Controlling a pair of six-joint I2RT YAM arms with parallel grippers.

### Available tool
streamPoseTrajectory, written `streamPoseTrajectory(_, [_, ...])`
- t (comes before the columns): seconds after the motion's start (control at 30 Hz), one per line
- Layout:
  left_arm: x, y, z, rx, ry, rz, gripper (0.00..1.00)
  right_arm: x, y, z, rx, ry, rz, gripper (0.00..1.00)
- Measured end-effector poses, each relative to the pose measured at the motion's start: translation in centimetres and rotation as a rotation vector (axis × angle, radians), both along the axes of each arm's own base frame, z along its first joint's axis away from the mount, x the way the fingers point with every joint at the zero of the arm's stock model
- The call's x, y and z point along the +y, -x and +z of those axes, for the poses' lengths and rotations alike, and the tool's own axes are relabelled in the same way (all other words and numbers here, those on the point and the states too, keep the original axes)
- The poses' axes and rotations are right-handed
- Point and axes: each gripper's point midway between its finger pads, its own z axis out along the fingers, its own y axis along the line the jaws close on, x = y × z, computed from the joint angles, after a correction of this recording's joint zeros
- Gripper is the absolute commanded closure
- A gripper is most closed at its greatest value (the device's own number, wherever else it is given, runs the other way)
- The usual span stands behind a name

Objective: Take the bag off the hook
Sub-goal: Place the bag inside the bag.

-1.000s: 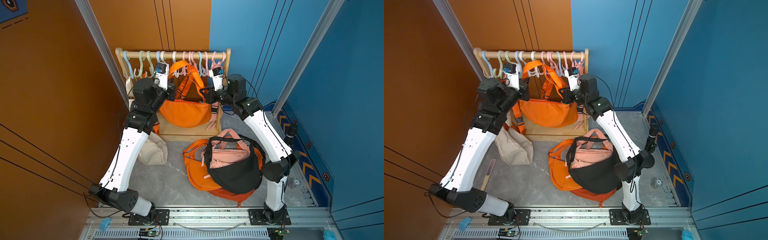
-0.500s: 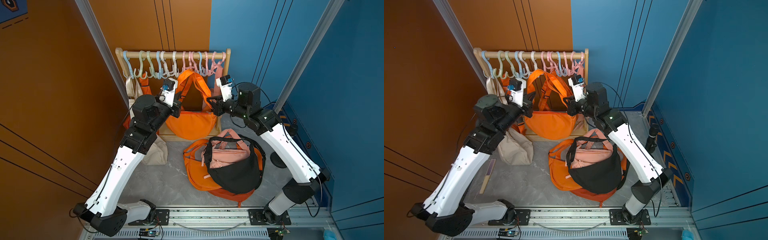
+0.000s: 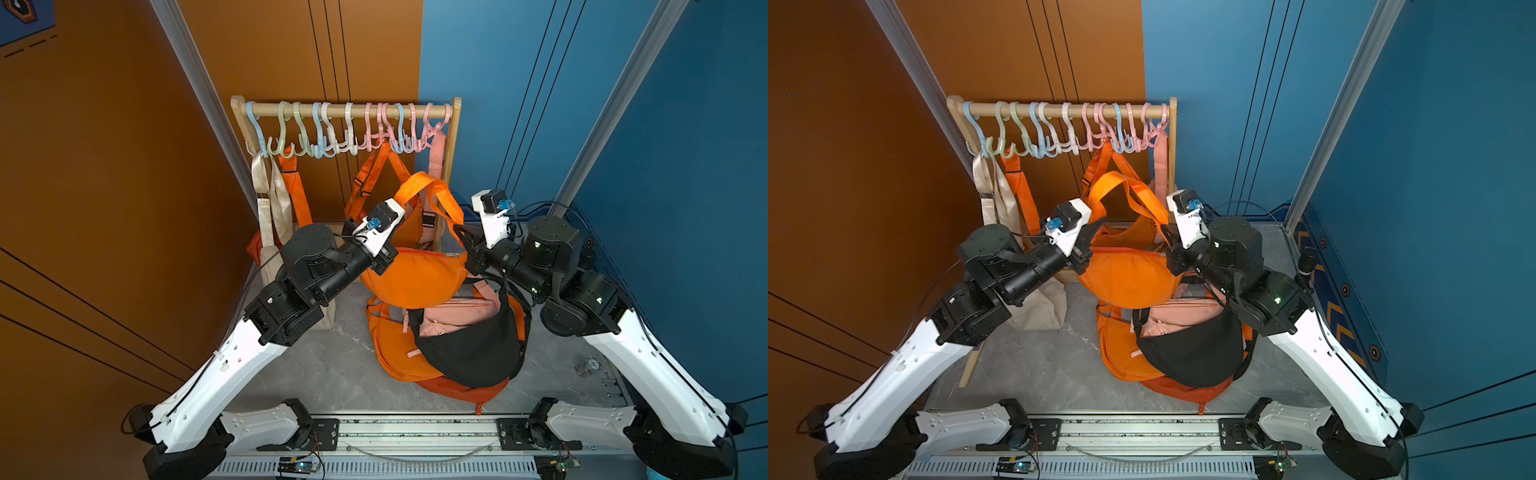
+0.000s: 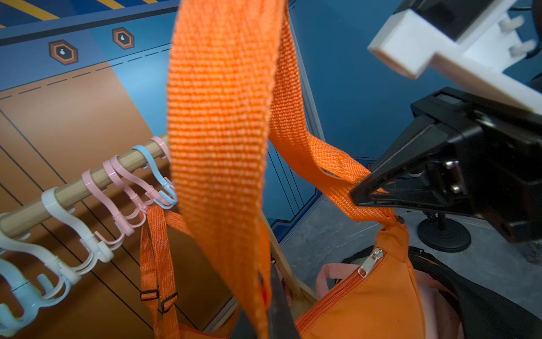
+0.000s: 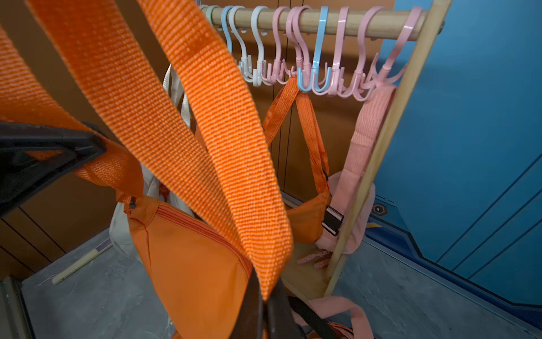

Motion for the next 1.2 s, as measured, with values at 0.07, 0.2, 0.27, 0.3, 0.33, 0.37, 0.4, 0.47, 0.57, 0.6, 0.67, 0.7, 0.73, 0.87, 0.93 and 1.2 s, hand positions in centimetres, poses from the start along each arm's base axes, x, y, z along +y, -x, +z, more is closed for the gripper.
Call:
streamPoseTrajectory(0.07, [-0.5, 0.6, 0.0, -0.014, -0.015, -0.013, 1.00, -1.5, 0.8, -0.1, -0.011, 0.005, -0.031, 1.00])
streamPoseTrajectory(0.2, [-1.4, 2.3, 0.4, -0.038, -0.026, -0.047, 1.00, -4.3, 2.7, 0.5, -0.040, -0.011, -0.077, 1.00])
streamPoseTrajectory(0.27, [-1.9, 3.4, 0.6, -0.055, -0.030, -0.071, 1.00, -5.6, 3.8, 1.3, -0.061, -0.032, -0.094, 1.00])
streamPoseTrajectory(0.3, [-2.1, 4.1, 0.8, -0.064, -0.032, -0.085, 1.00, -6.1, 4.4, 1.6, -0.069, -0.042, -0.097, 1.00])
streamPoseTrajectory(0.33, [-2.4, 4.7, 1.0, -0.074, -0.035, -0.098, 1.00, -6.6, 4.8, 1.8, -0.072, -0.047, -0.101, 1.00])
streamPoseTrajectory(0.37, [-2.5, 5.3, 1.1, -0.081, -0.037, -0.108, 1.00, -7.0, 5.1, 1.9, -0.073, -0.051, -0.107, 1.00])
streamPoseTrajectory(0.4, [-2.8, 5.9, 1.2, -0.092, -0.043, -0.119, 1.00, -7.4, 5.5, 1.9, -0.072, -0.054, -0.110, 1.00])
streamPoseTrajectory(0.47, [-3.3, 7.2, 1.2, -0.107, -0.058, -0.142, 1.00, -8.0, 6.2, 1.7, -0.066, -0.050, -0.113, 1.00])
streamPoseTrajectory(0.57, [-4.1, 9.0, 1.0, -0.123, -0.082, -0.174, 1.00, -8.8, 6.9, 1.1, -0.049, -0.033, -0.126, 1.00])
streamPoseTrajectory(0.6, [-4.3, 9.7, 1.0, -0.127, -0.090, -0.185, 1.00, -9.1, 7.0, 0.8, -0.043, -0.029, -0.133, 1.00])
streamPoseTrajectory(0.67, [-4.4, 10.7, 0.9, -0.130, -0.096, -0.199, 1.00, -9.8, 7.4, 0.2, -0.029, -0.022, -0.147, 1.00])
streamPoseTrajectory(0.7, [-4.5, 11.2, 1.0, -0.129, -0.093, -0.206, 1.00, -10.2, 7.7, -0.2, -0.022, -0.020, -0.156, 1.00])
streamPoseTrajectory(0.73, [-4.4, 11.4, 1.0, -0.128, -0.092, -0.208, 1.00, -10.6, 7.9, -0.4, -0.017, -0.018, -0.163, 1.00])
streamPoseTrajectory(0.87, [-4.1, 11.2, 0.9, -0.102, -0.079, -0.180, 1.00, -11.7, 8.1, -1.2, 0.009, -0.004, -0.205, 1.00])
streamPoseTrajectory(0.93, [-4.0, 10.0, 0.4, -0.063, -0.070, -0.150, 1.00, -12.0, 7.7, -2.1, 0.028, 0.018, -0.238, 1.00])
streamPoseTrajectory(1.2, [-2.5, 1.7, -7.2, 0.221, -0.002, 0.008, 1.00, -11.3, 3.5, -12.1, 0.205, 0.231, -0.392, 1.00])
